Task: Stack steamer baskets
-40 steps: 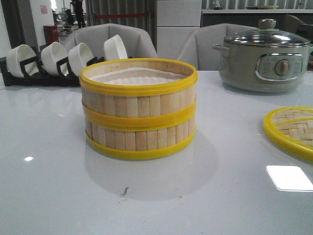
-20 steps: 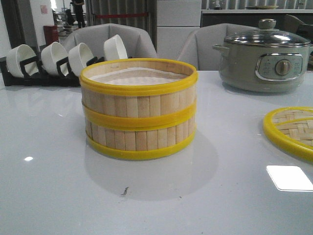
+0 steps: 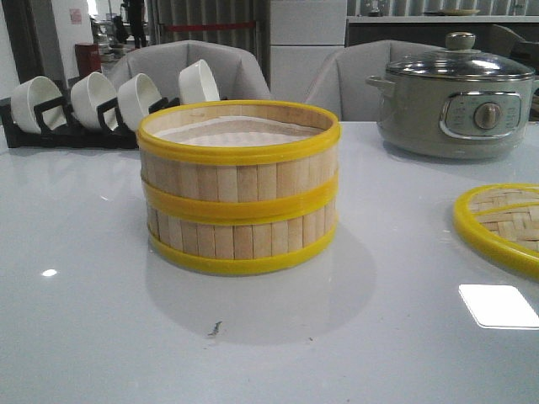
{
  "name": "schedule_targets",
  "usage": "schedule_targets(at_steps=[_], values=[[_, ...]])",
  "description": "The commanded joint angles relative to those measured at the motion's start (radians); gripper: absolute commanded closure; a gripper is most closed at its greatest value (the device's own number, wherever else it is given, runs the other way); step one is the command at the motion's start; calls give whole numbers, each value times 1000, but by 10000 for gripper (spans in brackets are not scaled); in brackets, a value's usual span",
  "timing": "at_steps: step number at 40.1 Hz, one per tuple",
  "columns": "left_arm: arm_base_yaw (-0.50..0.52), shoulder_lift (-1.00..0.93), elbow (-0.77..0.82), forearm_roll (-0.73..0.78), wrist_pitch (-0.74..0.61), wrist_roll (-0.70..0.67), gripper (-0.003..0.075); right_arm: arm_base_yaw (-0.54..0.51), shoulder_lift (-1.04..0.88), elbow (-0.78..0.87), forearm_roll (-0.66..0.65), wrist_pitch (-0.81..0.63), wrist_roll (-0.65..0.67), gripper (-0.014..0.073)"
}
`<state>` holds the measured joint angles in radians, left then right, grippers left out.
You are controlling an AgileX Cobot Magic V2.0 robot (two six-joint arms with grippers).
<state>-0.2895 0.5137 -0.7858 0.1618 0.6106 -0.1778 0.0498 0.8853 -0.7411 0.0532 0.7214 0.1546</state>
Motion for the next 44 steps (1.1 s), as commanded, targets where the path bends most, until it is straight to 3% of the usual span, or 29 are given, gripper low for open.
schedule_targets(at_steps=[1, 22, 44], values=[[-2, 6, -27, 7, -89, -7, 625, -6, 88, -73, 1, -72, -9, 223], [-2, 6, -27, 7, -89, -7, 625, -133, 628, -382, -16, -44, -9, 223], [-2, 6, -27, 7, -89, -7, 625, -149, 767, -438, -81, -68, -9, 223]])
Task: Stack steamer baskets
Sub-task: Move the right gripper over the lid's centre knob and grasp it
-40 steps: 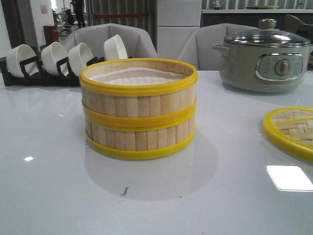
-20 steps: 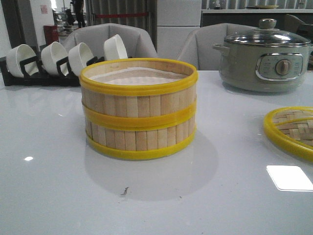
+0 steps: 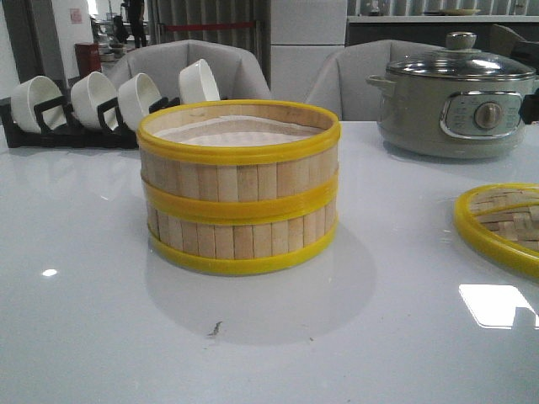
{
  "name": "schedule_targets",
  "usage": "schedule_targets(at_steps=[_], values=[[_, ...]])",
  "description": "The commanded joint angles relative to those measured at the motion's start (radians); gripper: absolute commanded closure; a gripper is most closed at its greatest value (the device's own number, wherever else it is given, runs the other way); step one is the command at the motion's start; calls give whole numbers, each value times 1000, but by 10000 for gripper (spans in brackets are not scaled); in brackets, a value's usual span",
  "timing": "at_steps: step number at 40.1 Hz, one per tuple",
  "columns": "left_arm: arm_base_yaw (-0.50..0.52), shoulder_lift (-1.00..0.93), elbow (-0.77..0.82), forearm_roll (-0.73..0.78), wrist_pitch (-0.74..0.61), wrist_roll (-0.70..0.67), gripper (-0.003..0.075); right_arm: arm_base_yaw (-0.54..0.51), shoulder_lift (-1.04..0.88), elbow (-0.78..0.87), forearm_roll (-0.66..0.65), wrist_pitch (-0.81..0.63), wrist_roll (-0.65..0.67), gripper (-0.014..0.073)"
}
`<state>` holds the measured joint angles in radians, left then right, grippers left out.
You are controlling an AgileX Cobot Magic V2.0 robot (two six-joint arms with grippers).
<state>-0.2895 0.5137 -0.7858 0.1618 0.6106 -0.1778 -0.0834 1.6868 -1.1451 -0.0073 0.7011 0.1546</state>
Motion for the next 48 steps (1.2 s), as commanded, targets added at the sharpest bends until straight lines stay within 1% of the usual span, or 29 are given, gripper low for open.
schedule_targets(at_steps=[1, 13, 26, 48], values=[[-2, 6, -27, 7, -89, -7, 625, -20, -33, -34, -20, -52, -9, 223], [-2, 6, -27, 7, -89, -7, 625, -48, -28, -50, -20, -90, -9, 223], [-2, 6, -27, 7, -89, -7, 625, -48, 70, -191, -20, 32, -9, 223], [-2, 6, -27, 7, -89, -7, 625, -48, 142, -194, -15, -7, -9, 223]])
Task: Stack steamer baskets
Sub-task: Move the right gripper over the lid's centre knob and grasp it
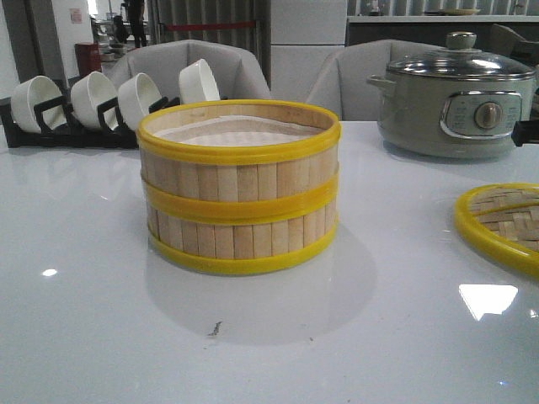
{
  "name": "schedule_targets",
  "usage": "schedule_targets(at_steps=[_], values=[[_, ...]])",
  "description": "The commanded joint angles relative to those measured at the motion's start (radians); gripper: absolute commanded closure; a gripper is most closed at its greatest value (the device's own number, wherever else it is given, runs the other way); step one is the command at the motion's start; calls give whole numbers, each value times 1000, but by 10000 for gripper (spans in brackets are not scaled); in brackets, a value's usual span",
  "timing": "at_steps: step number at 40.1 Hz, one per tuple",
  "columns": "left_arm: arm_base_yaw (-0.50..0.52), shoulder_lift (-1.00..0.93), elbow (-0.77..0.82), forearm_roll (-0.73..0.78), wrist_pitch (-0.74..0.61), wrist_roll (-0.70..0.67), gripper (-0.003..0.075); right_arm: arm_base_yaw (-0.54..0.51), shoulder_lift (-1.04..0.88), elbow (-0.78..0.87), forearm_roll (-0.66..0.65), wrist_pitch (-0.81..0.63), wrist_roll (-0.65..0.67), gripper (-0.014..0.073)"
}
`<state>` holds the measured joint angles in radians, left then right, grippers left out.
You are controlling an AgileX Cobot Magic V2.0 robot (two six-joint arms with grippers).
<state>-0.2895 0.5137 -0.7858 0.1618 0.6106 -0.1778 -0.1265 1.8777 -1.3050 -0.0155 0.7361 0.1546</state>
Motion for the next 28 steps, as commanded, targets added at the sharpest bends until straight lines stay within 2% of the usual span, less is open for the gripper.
schedule_targets(at_steps=[1, 28], values=[[-2, 6, -27, 7, -89, -7, 625, -5, -49, -35, -5, -49, -9, 223], [-2, 6, -27, 7, -89, -7, 625, -5, -27, -35, 6, -107, -9, 223]])
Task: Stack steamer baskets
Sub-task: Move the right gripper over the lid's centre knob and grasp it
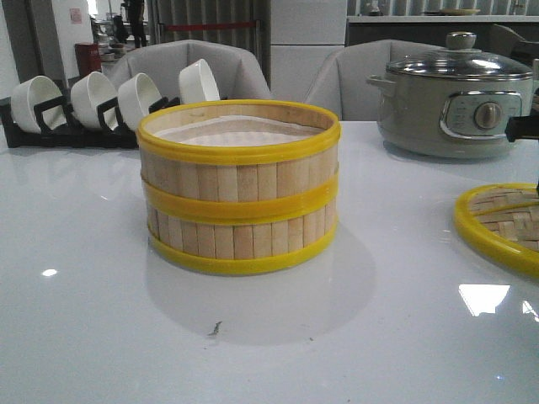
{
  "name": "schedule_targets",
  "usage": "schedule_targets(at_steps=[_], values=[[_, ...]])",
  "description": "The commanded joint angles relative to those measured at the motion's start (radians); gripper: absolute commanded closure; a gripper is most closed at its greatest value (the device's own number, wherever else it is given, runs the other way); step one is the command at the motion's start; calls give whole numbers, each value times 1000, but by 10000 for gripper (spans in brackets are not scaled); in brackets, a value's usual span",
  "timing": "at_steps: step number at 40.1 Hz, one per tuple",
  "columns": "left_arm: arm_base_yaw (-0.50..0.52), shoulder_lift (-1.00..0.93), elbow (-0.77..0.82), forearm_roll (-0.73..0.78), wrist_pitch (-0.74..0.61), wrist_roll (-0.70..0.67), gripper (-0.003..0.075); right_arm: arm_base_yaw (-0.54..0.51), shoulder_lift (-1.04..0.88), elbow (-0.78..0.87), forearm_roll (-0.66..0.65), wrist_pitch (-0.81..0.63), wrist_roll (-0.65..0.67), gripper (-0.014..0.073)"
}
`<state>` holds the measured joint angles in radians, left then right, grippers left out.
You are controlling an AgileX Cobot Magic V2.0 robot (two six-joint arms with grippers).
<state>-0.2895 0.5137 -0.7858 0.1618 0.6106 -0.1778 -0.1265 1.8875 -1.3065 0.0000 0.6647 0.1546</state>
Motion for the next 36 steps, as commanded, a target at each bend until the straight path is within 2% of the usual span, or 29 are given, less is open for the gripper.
schedule_targets(at_steps=[1, 12, 21, 36], values=[[-2, 6, -27, 7, -89, -7, 625, -5, -33, -34, -9, -36, -9, 223], [-2, 6, -27, 7, -89, -7, 625, -3, -25, -34, 0, -32, -9, 226], [-2, 6, -27, 7, -89, -7, 625, -3, -25, -34, 22, -8, -9, 363], [-2, 6, -27, 7, -89, -7, 625, -2, -26, -34, 33, 16, -9, 521]])
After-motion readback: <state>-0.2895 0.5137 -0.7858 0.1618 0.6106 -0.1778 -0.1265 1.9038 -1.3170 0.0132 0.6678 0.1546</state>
